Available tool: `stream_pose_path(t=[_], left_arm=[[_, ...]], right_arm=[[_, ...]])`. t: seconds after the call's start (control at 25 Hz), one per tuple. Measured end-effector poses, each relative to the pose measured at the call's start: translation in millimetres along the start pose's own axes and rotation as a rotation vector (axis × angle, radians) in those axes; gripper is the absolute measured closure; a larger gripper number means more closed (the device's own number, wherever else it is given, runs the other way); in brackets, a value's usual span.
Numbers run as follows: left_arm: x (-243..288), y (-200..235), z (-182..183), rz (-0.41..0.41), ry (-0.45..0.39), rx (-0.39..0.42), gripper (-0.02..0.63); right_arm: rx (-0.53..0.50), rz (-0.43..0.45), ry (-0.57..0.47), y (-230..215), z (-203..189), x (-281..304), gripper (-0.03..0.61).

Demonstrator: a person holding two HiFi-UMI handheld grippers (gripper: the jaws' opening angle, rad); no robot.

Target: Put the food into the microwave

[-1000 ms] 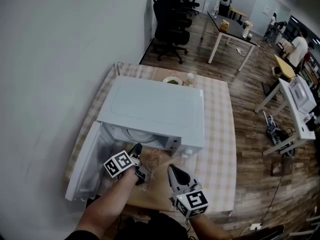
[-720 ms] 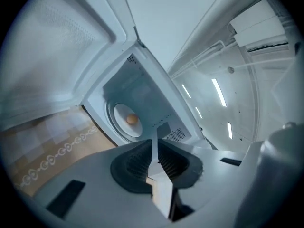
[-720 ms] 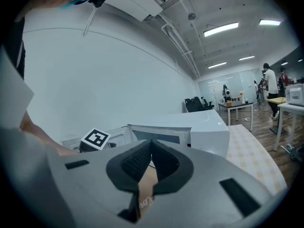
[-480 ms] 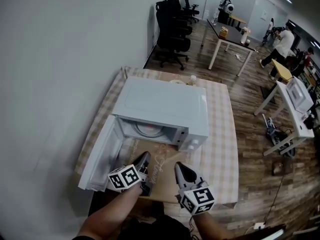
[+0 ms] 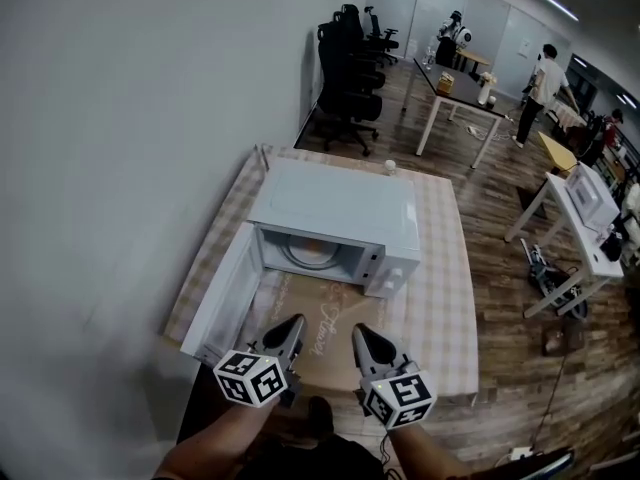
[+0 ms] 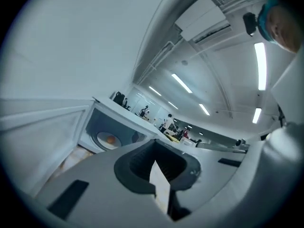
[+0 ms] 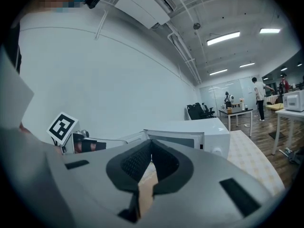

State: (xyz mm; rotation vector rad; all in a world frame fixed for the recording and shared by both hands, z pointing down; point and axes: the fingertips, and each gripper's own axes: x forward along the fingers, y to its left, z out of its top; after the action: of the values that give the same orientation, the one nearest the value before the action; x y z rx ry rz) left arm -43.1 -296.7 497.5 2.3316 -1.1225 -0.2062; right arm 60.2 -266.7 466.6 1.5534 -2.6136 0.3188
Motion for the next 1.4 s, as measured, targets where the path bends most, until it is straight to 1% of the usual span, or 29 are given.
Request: stream_pose_path(t=[0.08, 0.2, 0.28, 0.36, 0.52, 0.68, 0.84, 1.0, 1.08, 1.24, 1.4], left_arm=[[-16, -10, 3, -0.009, -0.001, 0.077, 0.606], [-45, -22, 8, -0.011, -0.004, 0.158, 0.606], [-63, -30, 12, -0.014, 0.005, 0.227, 0.606], [-80, -34, 16, -0.001, 0.008, 0.297, 0.606], [-108, -30, 22, 0.044, -0.017, 0.376, 0.606], [-134, -28, 23, 0.056, -0.012, 0.454, 0.606], [-152, -29, 26, 0.055, -0.024, 0.485, 0.606], [-168, -32, 33, 0.081, -0.057, 0.541, 0.606], [-173, -31, 33, 0.081, -0.062, 0.526, 0.606], [-175, -34, 35, 0.076, -0.071, 0.504, 0.606], [-174, -49, 37, 0.073, -0.068, 0.515, 0.606]], right_arm=[[-0.002, 0.002, -0.004, 8, 0, -5, 0.571], [-0.012, 0.002, -0.011, 22, 2, -16, 0.571], [-0.019, 0.004, -0.021, 33, 7, -22, 0.571], [-0.014, 0.0, -0.031, 43, 9, -26, 0.571], [-0.004, -0.024, -0.033, 54, 7, -36, 0.571], [-0.002, -0.053, -0.051, 65, 4, -48, 0.571], [0.01, -0.094, -0.058, 68, 2, -60, 0.571], [0.02, -0.134, -0.065, 68, 0, -72, 0.571], [0.017, -0.137, -0.07, 71, 1, -76, 0.571], [0.004, -0.107, -0.08, 79, 6, -83, 0.571], [-0.012, -0.103, -0.083, 73, 15, -95, 0.571]])
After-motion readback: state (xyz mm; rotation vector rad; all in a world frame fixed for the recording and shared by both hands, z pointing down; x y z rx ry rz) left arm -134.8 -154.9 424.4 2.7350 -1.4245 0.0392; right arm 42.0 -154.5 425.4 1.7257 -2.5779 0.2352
